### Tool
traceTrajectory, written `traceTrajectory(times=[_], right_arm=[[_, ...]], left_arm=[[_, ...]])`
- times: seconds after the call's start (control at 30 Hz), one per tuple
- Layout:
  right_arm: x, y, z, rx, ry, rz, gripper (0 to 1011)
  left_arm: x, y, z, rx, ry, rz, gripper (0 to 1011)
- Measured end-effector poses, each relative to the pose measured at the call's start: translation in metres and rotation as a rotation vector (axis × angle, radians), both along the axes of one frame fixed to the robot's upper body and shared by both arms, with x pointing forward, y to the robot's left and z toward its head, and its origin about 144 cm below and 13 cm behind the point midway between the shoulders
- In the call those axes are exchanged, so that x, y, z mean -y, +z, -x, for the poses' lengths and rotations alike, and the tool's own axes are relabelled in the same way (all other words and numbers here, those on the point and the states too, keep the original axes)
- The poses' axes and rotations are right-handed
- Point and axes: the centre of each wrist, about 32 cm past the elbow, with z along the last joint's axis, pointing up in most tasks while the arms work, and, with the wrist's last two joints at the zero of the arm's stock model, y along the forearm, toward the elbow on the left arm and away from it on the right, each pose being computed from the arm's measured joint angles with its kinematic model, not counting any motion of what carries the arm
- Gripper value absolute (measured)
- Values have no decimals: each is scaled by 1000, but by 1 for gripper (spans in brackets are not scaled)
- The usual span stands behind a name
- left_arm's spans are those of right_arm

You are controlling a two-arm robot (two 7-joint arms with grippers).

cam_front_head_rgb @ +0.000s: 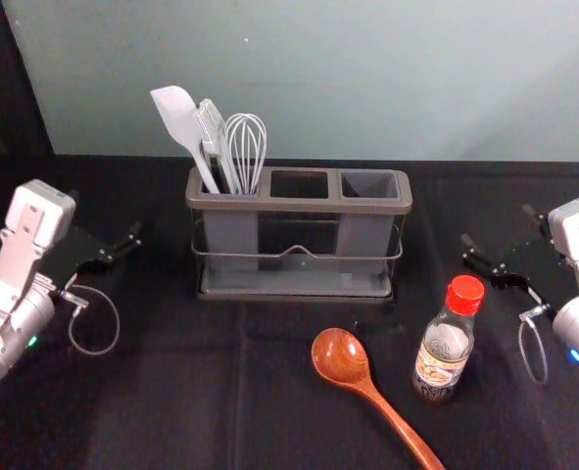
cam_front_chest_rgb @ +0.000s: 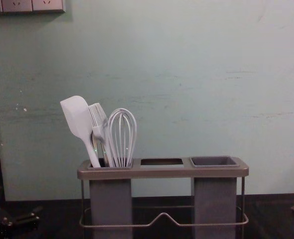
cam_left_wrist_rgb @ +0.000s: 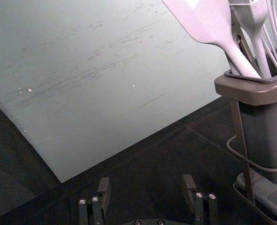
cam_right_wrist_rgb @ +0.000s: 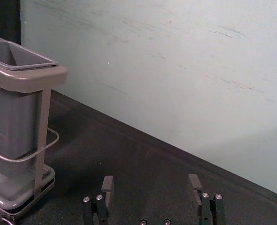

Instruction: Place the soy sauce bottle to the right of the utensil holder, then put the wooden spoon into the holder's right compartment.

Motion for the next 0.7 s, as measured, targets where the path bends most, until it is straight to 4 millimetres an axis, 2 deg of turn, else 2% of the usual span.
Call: traceTrajectory(times=[0.7], right_arm=[[0, 0, 0, 0, 0, 0, 1004]], left_arm=[[0, 0, 0, 0, 0, 0, 1005]])
